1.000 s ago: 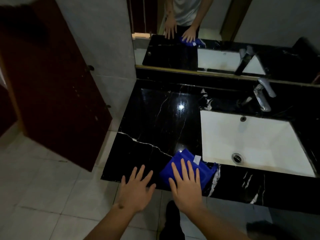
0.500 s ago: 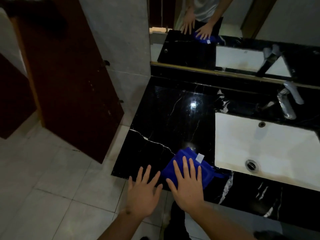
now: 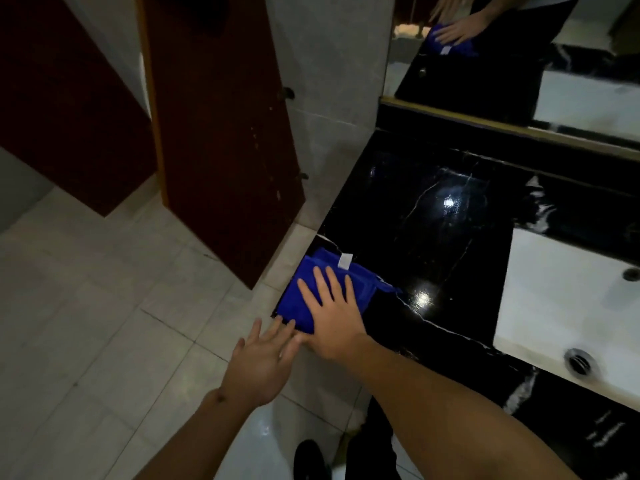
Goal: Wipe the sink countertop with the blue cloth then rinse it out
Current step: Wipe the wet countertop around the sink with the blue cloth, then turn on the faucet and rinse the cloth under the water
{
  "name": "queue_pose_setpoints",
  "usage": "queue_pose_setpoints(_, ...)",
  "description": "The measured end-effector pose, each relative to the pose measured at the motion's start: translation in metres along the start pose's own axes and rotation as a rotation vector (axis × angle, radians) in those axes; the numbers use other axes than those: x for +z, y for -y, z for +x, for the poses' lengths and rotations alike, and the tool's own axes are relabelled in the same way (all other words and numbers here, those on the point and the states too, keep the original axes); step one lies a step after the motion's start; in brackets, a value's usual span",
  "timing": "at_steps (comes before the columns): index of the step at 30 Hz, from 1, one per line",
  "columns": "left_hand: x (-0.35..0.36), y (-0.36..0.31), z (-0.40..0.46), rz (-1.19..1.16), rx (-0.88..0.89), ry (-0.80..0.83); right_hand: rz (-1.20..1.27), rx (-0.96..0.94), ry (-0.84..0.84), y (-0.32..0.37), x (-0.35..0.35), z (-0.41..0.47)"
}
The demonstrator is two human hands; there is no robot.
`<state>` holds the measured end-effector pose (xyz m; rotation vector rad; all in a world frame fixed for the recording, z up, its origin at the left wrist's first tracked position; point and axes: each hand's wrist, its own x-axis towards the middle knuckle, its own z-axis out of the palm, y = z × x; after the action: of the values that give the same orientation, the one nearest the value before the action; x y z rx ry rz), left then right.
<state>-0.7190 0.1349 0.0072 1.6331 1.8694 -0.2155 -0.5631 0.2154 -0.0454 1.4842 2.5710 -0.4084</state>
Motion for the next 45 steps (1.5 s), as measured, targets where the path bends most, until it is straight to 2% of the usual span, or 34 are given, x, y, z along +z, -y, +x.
queue_pose_setpoints(4, 0.003, -0.01, -0.01, 0.034, 0.033, 0.02, 0.031, -0.012, 0.006, -0.016, 0.006, -0.037)
queue_pose_setpoints(9, 0.022, -0.059, -0.031, 0.409, 0.255, 0.109, 0.027, 0.203, 0.031, -0.055, 0.019, -0.148)
queue_pose_setpoints(14, 0.06, -0.131, -0.051, 0.475, 0.528, 0.164, 0.05, 0.463, 0.093, -0.101, 0.029, -0.274)
queue_pose_setpoints(17, 0.076, -0.158, -0.057, 0.438, 0.588, 0.16, 0.113, 0.512, 0.108, -0.125, 0.028, -0.315)
queue_pose_setpoints(20, 0.091, -0.184, -0.059, 0.425, 0.64, 0.117, 0.2, 0.493, 0.036, -0.15, 0.028, -0.335)
queue_pose_setpoints(25, 0.137, -0.27, -0.065, 0.424, 0.72, 0.053, 0.164, 0.407, -0.029, -0.209, 0.04, -0.375)
queue_pose_setpoints(30, 0.194, -0.344, -0.059, 0.474, 0.643, 0.023, 0.158, 0.235, 0.017, -0.293, 0.04, -0.408)
queue_pose_setpoints(32, 0.2, -0.356, -0.057, 0.461, 0.594, -0.024, 0.144, 0.188, 0.037, -0.323, 0.039, -0.416)
queue_pose_setpoints(35, 0.199, -0.357, -0.054, 0.492, 0.533, 0.01, 0.142, 0.14, 0.051, -0.347, 0.04, -0.428)
queue_pose_setpoints(45, 0.186, -0.353, -0.038, 0.67, 0.618, 0.034, 0.115, 0.034, 0.016, -0.352, 0.059, -0.456)
